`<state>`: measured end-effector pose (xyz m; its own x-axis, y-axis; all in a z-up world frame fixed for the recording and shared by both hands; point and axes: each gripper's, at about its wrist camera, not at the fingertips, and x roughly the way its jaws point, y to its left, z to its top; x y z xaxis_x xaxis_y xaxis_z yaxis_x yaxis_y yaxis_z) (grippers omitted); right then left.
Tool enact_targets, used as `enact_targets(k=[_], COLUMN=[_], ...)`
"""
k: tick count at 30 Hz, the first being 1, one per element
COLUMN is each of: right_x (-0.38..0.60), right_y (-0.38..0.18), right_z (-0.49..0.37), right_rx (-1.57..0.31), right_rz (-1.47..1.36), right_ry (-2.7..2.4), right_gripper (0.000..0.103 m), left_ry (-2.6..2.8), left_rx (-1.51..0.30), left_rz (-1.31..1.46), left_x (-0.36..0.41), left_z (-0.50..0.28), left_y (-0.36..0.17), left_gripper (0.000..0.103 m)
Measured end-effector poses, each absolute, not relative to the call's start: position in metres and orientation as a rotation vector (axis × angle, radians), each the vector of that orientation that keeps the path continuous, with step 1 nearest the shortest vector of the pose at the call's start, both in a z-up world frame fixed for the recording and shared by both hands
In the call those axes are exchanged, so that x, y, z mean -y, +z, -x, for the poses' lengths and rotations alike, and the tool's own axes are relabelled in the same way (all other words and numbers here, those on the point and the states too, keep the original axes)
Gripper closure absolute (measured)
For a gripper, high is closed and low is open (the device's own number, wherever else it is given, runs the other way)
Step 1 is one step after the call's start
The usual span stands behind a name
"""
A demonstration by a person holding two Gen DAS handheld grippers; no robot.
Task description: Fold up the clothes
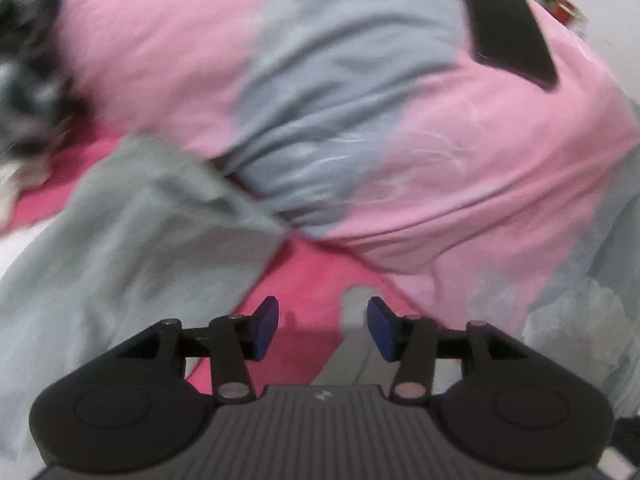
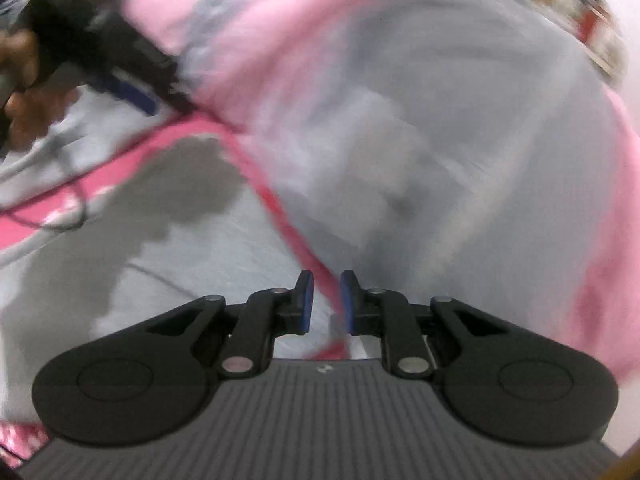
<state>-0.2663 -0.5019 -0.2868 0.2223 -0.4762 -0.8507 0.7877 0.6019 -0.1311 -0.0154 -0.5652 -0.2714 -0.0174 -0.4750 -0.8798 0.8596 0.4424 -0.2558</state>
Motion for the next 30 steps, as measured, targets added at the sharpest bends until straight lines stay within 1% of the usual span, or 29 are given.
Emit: enact_targets(k=[5,8,12,15,19,21,23,26,28,29,30], right_x=[0.524,0.537,0.555,0.556,0.537,0.522,0.507,0.49,0.479,0.473,0.467], right_y=[-0.298,-0.304,-0.312,-0.285,-0.275,-0.255,-0.248,-0.243,-0.24,-0.238,-0.236], right_z=[0.241,0.226,0.206,0.174,0.091,0.06,0.036,0.011,-0.005,-0.013,-0.021], right_rx=[-1.082,-1.119,-1.165,-1.118,-1.058,-1.02,-1.009,-1.034,-1.049,-1.056,-1.063], right_rz=[-0.368,-0.37,-0.371,-0.312,-0.163,-0.174,-0.236,-0.382,-0.48,-0.529,-0.578], right_ry=[-0.74,-0.644,-0.514,-0.421,-0.294,-0.258,-0.257,-0.3,-0.328,-0.342,-0.357], right_gripper=[0.086,0.086,0.083,0.083,0.083,0.083,0.082,0.077,0.071,0.07,0.066], left_ry=[-0.868,-0.672,-0.482,-0.339,-0.148,-0.058,-0.09,-0.139,-0.202,-0.22,-0.236], left_rx=[-1.247,-1.295,-1.311,-1.317,-1.314,-1.309,-1.309,-1.308,-1.326,-1.363,-1.401], left_rz=[-0.322,-0.248,-0.12,-0.025,0.101,0.16,0.14,0.113,0.132,0.141,0.151], left_x=[0.491,0.416,0.328,0.261,0.173,0.131,0.122,0.11,0.109,0.109,0.108], left_z=[-0.02,-0.049,-0.065,-0.077,-0.092,-0.1,-0.11,-0.124,-0.136,-0.144,-0.152], left_y=[-0.261,-0.252,-0.245,-0.24,-0.233,-0.23,-0.237,-0.246,-0.249,-0.253,-0.257], left_gripper=[0.053,0.053,0.053,0.053,0.053,0.053,0.053,0.054,0.053,0.053,0.053])
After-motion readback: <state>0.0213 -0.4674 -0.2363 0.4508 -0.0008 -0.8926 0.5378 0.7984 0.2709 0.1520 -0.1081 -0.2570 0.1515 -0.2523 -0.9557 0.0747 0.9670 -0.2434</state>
